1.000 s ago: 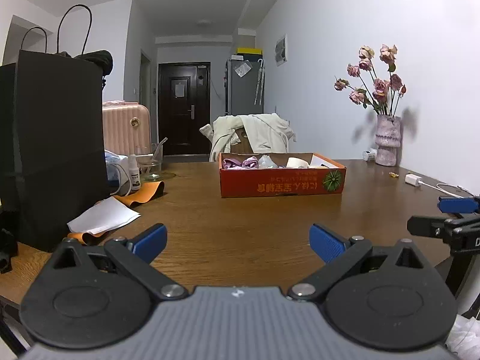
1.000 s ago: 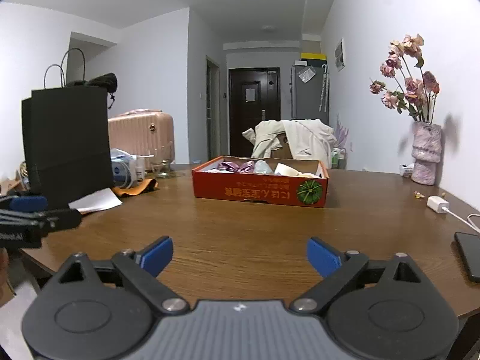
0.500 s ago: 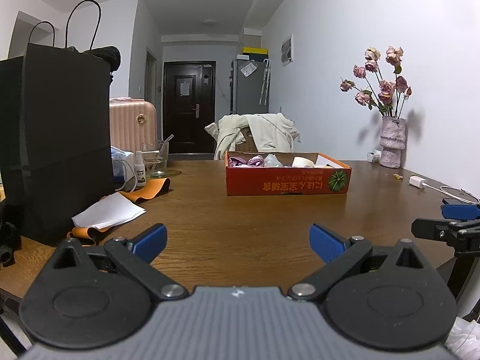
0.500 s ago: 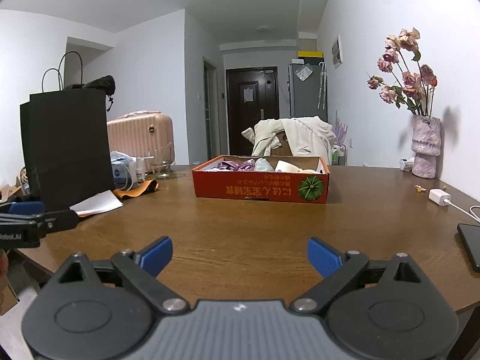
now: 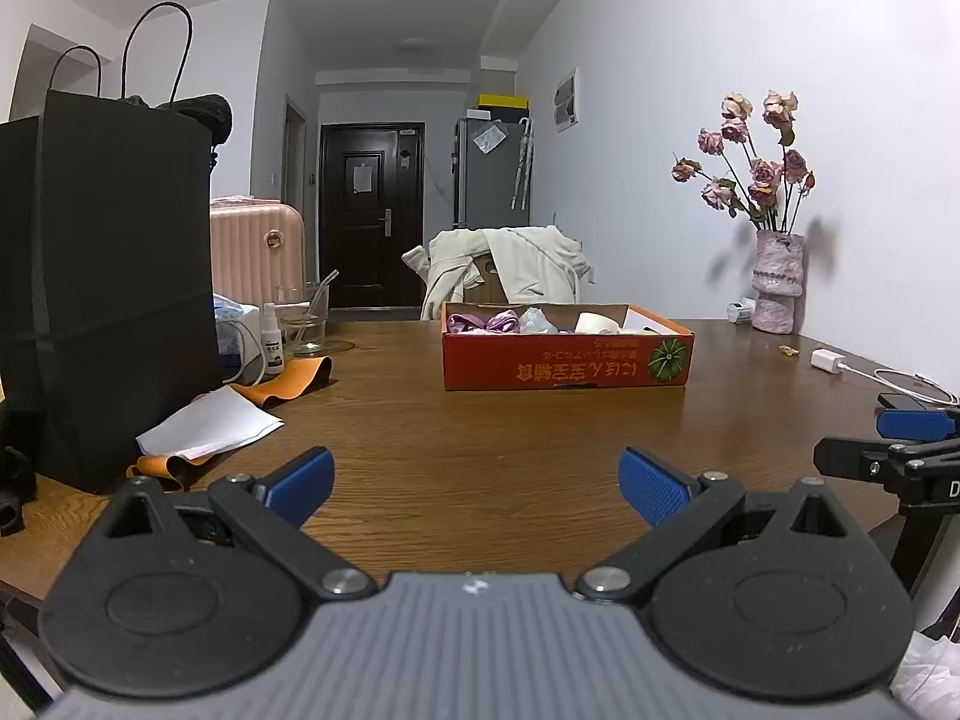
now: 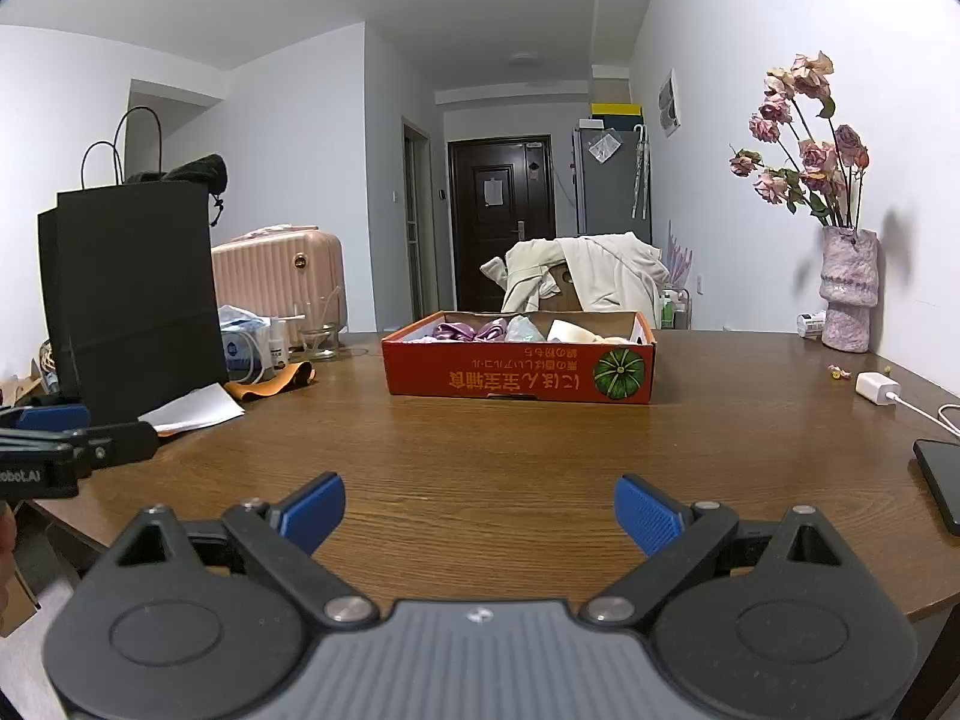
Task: Organize soft objects
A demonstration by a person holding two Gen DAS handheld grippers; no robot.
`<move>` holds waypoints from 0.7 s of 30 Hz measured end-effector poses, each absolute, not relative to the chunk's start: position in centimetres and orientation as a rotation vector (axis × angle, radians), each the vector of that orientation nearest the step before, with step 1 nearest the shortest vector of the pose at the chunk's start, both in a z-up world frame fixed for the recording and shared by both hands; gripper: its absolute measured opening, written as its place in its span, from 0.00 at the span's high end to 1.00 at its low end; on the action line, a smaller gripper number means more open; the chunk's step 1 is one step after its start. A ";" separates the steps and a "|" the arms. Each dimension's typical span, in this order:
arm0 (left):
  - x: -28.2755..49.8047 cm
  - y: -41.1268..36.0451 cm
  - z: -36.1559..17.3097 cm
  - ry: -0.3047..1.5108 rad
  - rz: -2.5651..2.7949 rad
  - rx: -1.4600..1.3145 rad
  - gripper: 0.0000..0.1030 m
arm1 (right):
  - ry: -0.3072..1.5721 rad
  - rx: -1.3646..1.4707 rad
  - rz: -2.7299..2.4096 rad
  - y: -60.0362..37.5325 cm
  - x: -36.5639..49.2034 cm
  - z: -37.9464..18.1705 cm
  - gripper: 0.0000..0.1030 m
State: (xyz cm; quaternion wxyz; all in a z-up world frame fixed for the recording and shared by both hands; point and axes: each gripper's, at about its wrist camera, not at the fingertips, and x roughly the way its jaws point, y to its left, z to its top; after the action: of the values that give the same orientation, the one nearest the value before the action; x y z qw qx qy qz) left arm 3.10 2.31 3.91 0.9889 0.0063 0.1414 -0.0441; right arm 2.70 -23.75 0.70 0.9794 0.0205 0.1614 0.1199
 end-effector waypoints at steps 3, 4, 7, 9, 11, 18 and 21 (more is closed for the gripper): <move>3.1 2.2 3.9 0.284 -0.089 0.013 0.00 | 0.324 0.042 0.242 -23.7 2.6 0.7 0.06; 3.1 2.2 3.9 0.284 -0.088 0.012 0.00 | 0.325 0.043 0.243 -23.7 2.6 0.7 0.06; 3.1 2.2 3.9 0.284 -0.089 0.013 0.00 | 0.325 0.043 0.241 -23.7 2.6 0.7 0.06; 3.1 2.2 3.9 0.286 -0.089 0.013 0.00 | 0.326 0.045 0.241 -23.7 2.6 0.6 0.06; 3.1 2.1 3.9 0.288 -0.089 0.014 0.00 | 0.325 0.049 0.241 -23.7 2.6 0.6 0.06; 2.7 1.7 3.8 0.279 -0.092 0.016 0.00 | 0.309 0.060 0.235 -23.8 2.4 0.8 0.06; 2.8 1.8 3.9 0.283 -0.091 0.016 0.00 | 0.306 0.059 0.228 -23.8 2.4 0.8 0.06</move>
State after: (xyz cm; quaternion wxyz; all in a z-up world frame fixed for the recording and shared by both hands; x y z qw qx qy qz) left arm 2.80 1.78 3.90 0.9890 0.0082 0.1409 -0.0452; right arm 2.42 -23.83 0.80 0.9814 0.0291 0.1521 0.1134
